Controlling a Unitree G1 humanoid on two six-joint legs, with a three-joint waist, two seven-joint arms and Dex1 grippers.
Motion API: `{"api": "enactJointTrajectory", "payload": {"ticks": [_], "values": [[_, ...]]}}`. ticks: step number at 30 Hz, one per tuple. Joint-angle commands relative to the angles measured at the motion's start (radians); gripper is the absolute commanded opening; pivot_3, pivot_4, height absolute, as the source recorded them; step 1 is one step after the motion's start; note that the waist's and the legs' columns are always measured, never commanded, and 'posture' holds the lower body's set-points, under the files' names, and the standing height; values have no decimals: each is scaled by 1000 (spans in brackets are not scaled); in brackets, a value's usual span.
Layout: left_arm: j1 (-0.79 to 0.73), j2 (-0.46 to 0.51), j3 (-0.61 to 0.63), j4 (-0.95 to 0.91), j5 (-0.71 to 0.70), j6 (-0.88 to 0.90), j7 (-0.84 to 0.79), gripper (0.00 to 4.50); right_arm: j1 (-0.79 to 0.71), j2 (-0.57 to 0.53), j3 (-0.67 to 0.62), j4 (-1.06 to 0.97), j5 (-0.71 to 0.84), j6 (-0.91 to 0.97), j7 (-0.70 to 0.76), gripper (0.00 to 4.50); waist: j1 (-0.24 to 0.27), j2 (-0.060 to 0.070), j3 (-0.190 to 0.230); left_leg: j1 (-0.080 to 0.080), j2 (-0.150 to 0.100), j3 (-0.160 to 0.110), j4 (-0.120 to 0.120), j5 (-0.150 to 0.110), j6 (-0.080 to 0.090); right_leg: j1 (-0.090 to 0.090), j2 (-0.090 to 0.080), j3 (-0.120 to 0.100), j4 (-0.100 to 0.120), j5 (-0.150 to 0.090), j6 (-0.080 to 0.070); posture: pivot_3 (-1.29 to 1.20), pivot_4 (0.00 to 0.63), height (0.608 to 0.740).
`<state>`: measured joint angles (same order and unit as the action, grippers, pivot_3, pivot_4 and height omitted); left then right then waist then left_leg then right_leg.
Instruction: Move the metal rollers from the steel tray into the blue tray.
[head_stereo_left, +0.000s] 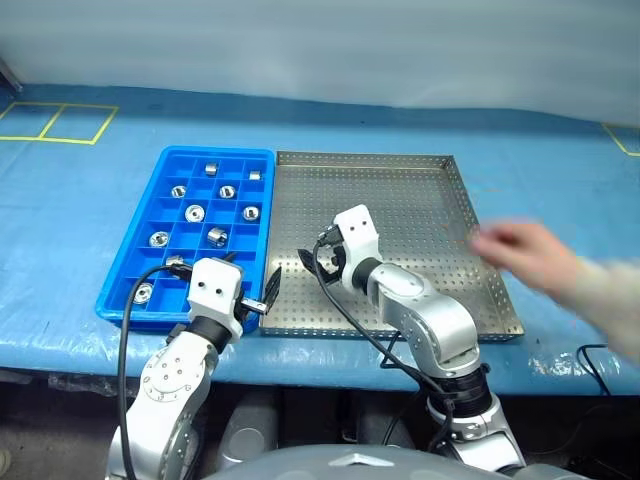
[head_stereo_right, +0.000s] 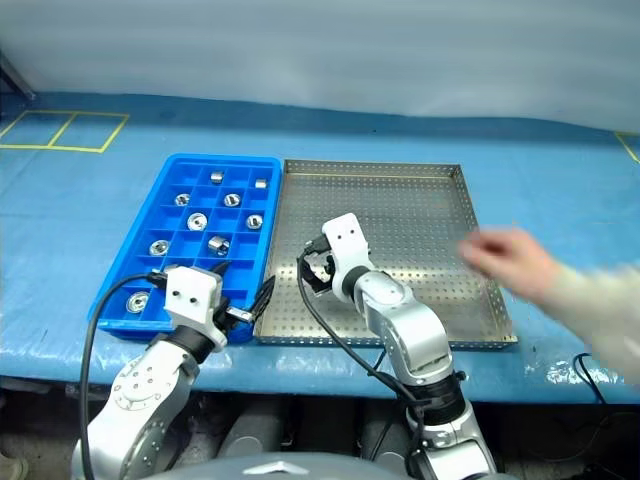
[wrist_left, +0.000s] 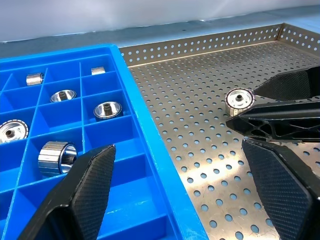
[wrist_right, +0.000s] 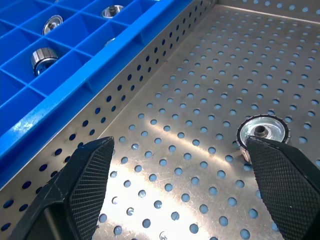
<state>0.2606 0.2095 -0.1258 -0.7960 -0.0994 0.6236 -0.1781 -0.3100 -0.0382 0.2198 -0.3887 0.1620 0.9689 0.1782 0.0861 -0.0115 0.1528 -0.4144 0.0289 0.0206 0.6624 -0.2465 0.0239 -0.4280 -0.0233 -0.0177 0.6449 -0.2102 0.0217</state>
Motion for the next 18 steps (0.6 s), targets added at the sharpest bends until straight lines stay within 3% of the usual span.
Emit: {"api": "enactJointTrajectory", "payload": {"ticks": [1,18], "values": [[-11,11,-2,-18,-4,-20,-10,4434,-35,29,-53,69,-14,-118,-34,4449,0,0,0,0,0,0,0,0,0,0,0,0,0,0,0,243,150,740],[17,24,-72,32,59,-214,-16,4434,-156,98,-130,648,-93,-613,-90,4449,2,0,0,1,0,3,0,0,1,0,0,4,0,1,1,297,150,740]]}}
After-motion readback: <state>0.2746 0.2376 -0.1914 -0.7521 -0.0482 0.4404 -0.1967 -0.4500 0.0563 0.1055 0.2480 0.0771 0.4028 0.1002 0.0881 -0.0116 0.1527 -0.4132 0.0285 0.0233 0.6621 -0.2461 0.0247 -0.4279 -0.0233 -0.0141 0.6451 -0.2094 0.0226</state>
